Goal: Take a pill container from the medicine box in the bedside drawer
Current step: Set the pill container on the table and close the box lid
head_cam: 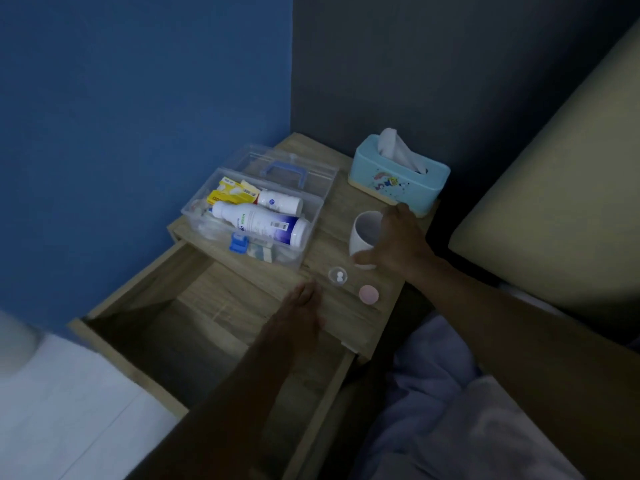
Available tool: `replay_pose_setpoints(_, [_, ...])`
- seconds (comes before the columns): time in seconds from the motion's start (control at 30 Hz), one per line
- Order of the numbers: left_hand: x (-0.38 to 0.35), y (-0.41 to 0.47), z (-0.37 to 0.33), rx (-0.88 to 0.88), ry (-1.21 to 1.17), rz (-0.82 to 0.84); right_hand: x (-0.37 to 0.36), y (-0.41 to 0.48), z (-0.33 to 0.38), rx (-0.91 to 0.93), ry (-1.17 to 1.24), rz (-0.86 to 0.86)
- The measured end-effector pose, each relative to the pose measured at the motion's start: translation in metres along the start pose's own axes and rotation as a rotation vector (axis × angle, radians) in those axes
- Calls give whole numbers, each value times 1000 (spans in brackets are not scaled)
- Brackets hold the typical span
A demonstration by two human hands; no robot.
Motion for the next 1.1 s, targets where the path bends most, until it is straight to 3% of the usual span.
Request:
replay_pose_setpoints(0.13, [48,-43,37,153,-90,-323,14,-10,39,186,77,-109])
replay_pose_setpoints(0.23, [81,-66,69,238,-67,-457,11,-15,75,298,234,-152])
replay_pose_setpoints(0.33, [116,-67,93,275,-10,-523,-4,-2,98,241,359,-123])
replay_pose_setpoints(0.4, [139,-58,98,210,35,-560,-18,14,106,164,394,-101])
replay_pose_setpoints(0.57, [156,-23,114,101,128,-511,-45,61,99,-166,394,-9])
replay_pose_setpoints(0.73, [140,-14,123,124,157,-474,-77,88,80,-473,668,184])
replay_pose_setpoints(0.87, [144,-15,121,105,162,-495,-63,97,80,-417,703,58])
replay_pose_setpoints(1.0, [146,-17,120,103,132,-478,-25,85,88,-275,720,-141])
replay_pose_setpoints(1.1, [148,-14,123,93,108,-420,-9,56,94,-114,837,-180])
Point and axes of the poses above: each hand's wrist, its own y-axis towards the middle knuckle, its own x-axis out of the back of the hand, z = x × y, the point moved 9 cm from there along y, towards the middle knuckle, and after that the axes turned 8 degrees about -x, right-handed, at the moved point
